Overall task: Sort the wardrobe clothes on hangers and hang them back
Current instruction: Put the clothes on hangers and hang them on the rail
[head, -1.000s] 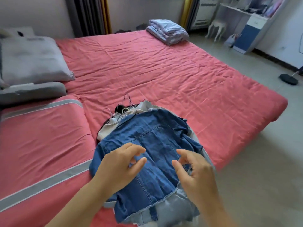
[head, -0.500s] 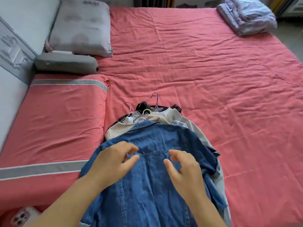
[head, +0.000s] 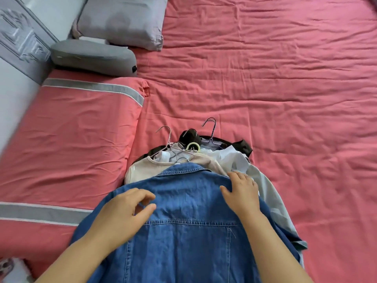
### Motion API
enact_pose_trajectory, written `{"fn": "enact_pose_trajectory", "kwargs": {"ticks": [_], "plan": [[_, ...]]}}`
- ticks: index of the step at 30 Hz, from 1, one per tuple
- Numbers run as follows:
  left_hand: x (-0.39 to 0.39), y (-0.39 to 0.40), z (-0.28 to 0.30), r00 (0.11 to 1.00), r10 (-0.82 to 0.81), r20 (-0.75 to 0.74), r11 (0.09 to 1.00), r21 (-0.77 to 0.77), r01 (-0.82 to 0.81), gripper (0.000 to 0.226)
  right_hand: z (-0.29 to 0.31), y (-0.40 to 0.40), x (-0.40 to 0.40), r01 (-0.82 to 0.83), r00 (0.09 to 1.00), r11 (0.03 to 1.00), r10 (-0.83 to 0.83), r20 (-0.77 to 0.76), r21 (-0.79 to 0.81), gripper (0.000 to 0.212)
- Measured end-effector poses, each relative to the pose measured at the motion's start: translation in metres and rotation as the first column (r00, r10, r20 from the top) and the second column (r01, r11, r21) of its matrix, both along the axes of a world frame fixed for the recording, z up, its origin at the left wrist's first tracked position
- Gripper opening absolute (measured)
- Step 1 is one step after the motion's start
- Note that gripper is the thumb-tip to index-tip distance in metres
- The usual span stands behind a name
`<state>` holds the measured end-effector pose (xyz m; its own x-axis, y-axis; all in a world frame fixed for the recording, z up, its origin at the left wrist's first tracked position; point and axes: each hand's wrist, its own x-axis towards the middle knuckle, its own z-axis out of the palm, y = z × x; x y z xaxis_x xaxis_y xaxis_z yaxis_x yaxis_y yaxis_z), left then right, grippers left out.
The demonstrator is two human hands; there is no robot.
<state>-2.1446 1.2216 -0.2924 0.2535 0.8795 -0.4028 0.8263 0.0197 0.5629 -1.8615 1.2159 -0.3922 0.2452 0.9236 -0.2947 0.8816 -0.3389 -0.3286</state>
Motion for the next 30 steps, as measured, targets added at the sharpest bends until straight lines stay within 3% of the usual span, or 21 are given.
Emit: {"fn": "enact_pose_trajectory", "kwargs": {"ticks": [3,9,13,18,23,26,30], "plan": [[-0.004,0.002,-0.006,1.000,0.007,-0.025,1.000,0.001,-0.007,0.018,-0.022,0.012,0.004,-0.049,0.996,0.986,0.060,0.066,-0.158,0.035],[-0.017,0.003,-0.004,1.000,-0.008,-0.020,1.000,0.024,0.009,0.018,-0.030,0.014,-0.003,0.001,0.994,0.989,0.015,0.110,-0.145,0.029],[-0.031,0.004,0.009,0.999,-0.038,0.038,0.998,0.058,0.036,0.007,-0.008,-0.005,-0.016,0.107,0.985,0.994,-0.101,0.138,-0.037,0.037],[-0.056,0.003,0.023,0.990,-0.110,0.093,0.991,0.090,0.102,0.009,0.038,-0.040,-0.041,0.230,0.950,0.973,-0.232,0.210,0.032,0.026],[-0.083,-0.006,0.050,0.958,-0.259,0.125,0.960,0.141,0.241,0.019,0.093,-0.102,-0.083,0.288,0.915,0.916,-0.349,0.201,0.279,0.032],[-0.105,-0.015,0.067,0.926,-0.352,0.137,0.925,0.200,0.322,0.028,0.129,-0.144,-0.110,0.309,0.889,0.899,-0.389,0.243,0.310,0.042],[-0.131,-0.029,0.090,0.877,-0.463,0.127,0.866,0.275,0.417,0.045,0.187,-0.204,-0.152,0.362,0.825,0.801,-0.514,0.236,0.477,0.045]]}}
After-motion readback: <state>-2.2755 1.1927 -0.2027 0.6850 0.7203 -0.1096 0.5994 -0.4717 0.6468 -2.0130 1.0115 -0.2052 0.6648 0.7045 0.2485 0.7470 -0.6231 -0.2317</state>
